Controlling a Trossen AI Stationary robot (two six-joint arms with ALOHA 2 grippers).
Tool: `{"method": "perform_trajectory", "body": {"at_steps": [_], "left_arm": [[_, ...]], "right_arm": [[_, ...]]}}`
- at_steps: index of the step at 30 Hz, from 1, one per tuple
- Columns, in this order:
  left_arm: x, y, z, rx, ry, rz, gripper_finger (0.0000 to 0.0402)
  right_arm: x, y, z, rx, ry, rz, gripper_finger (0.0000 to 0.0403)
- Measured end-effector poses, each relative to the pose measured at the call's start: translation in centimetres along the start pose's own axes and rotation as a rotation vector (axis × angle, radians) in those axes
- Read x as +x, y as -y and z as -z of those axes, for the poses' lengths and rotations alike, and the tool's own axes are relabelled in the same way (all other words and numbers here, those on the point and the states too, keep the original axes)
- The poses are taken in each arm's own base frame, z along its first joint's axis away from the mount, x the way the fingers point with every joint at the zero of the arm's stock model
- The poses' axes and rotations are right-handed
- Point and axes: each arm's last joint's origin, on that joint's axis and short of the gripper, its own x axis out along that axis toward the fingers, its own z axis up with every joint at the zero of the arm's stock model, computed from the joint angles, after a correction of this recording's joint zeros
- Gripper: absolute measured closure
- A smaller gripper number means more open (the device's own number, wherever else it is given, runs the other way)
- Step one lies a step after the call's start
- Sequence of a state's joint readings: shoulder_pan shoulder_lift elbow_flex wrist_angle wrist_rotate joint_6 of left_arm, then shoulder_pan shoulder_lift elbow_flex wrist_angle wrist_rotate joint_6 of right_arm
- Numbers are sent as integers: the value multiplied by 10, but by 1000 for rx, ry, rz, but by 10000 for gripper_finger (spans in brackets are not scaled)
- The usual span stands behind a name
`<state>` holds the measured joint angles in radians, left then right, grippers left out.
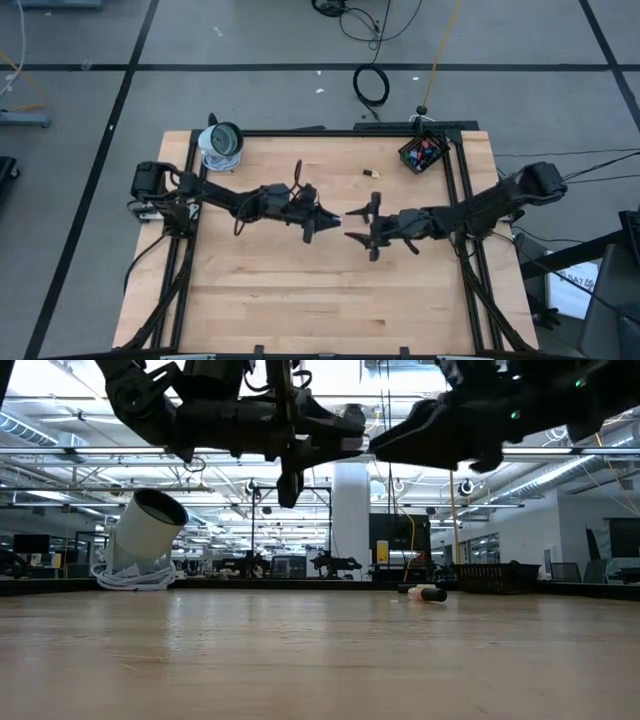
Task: Pick & Place Nail Polish
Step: Put the purple nail polish into the black bin
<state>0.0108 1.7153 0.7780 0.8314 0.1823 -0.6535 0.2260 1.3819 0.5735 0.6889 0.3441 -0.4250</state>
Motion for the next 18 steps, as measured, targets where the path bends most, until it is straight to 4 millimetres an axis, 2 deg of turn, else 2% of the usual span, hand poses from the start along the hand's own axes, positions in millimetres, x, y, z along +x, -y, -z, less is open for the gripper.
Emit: {"method": "perform_trajectory", "body": {"at_steps": [6,18], "left_arm": [[1,3,3,-3,2,-15,349],[1,4,4,-29,31,-58,349]], "right_arm": [[15,-6,3,-1,106,50,143],[23,-4,2,39,134,19,184]]}}
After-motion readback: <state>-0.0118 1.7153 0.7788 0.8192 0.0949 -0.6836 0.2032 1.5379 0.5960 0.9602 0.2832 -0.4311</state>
